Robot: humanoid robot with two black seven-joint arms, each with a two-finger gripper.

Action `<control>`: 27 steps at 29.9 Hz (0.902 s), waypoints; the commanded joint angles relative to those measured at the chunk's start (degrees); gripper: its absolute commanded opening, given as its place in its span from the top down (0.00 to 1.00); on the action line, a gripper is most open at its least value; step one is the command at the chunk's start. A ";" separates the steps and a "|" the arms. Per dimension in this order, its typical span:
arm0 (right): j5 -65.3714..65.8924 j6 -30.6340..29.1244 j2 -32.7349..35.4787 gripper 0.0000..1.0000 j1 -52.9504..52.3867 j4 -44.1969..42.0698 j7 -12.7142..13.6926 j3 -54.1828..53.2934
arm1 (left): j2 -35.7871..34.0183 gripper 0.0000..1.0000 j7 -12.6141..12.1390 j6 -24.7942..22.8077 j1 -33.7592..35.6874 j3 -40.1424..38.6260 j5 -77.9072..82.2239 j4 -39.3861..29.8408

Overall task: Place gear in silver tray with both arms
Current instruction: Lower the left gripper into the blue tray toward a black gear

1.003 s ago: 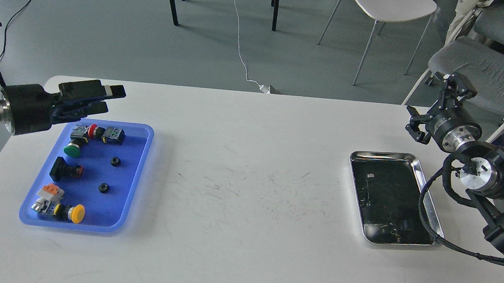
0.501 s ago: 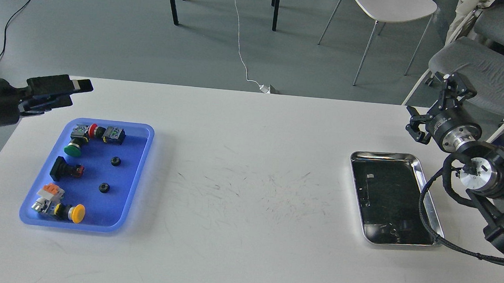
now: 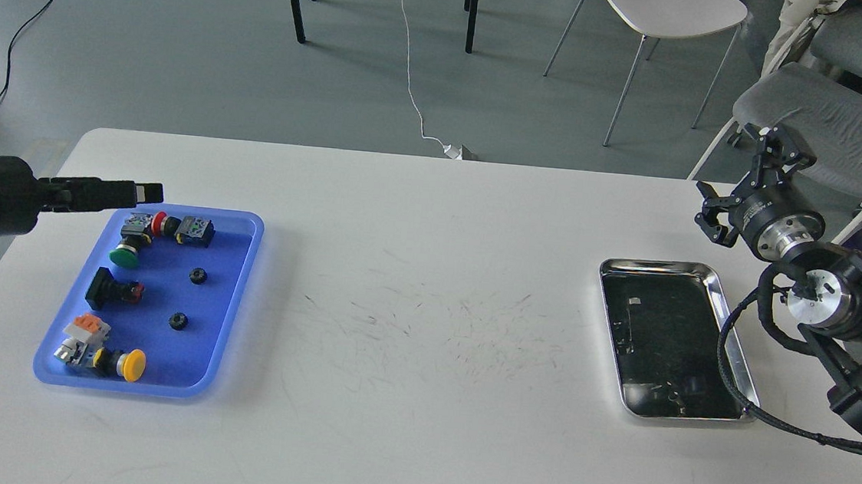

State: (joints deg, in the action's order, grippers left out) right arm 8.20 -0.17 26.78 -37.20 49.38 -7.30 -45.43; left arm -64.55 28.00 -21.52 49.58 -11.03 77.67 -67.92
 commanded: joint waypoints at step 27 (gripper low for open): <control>0.06 0.08 0.72 0.01 -0.07 0.63 0.00 0.96 | 5.13 0.01 0.00 8.51 -0.54 1.36 4.06 0.06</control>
State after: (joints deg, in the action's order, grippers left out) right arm 8.26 -0.08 27.51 -37.28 50.01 -7.30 -44.47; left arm -59.86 28.00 -13.04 49.15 -9.80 81.12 -68.68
